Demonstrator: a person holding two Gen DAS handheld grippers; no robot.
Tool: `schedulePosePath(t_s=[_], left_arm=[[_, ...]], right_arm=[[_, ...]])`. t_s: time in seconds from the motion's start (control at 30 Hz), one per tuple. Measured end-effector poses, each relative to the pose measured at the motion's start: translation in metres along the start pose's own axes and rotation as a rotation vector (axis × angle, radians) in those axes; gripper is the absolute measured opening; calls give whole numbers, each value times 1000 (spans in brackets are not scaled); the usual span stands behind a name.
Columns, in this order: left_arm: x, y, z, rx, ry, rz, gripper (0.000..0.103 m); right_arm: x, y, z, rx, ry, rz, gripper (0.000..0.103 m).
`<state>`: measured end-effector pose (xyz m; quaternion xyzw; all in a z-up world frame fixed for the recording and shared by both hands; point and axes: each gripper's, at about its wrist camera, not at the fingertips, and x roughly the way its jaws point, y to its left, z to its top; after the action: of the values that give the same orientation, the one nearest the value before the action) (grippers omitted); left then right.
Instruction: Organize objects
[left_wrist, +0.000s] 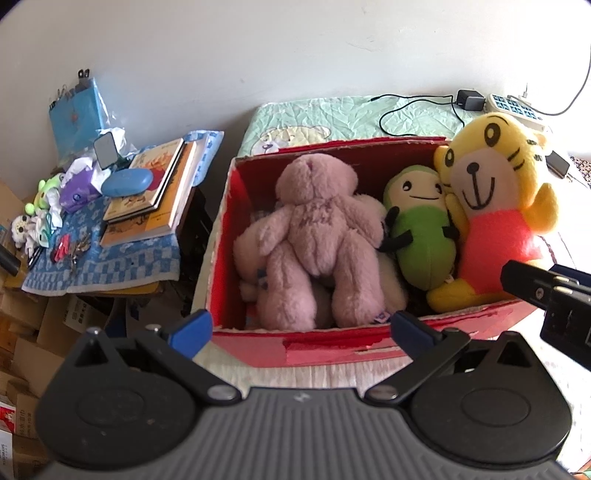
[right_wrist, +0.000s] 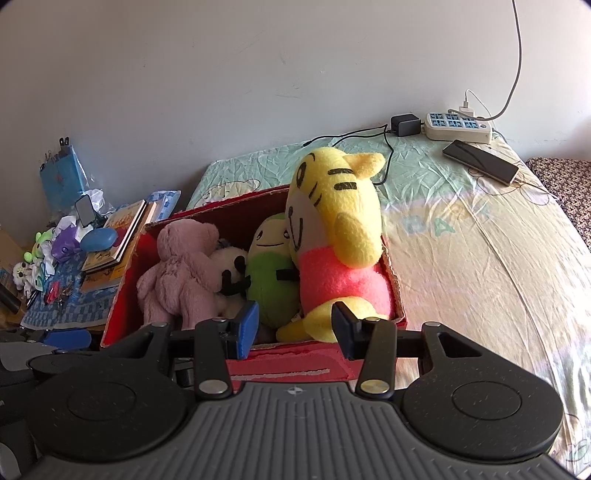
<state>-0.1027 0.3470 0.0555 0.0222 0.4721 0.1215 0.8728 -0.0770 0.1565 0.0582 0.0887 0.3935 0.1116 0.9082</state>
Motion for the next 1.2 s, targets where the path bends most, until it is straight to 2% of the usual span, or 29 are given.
schedulePosePath(t_s=[0.47,0.6,1.2], left_arm=[[-4,-2,-14,-8,23,-5,103],[-3,-4,-17,-7,27,-9,103],[5,-14,-20,17,66,-18,103]], right_arm=[[-5,3,-12,-16,29,10,48],[-4,1,-14,1,40,20,53],[0,-8,-18,24,73,28,53]])
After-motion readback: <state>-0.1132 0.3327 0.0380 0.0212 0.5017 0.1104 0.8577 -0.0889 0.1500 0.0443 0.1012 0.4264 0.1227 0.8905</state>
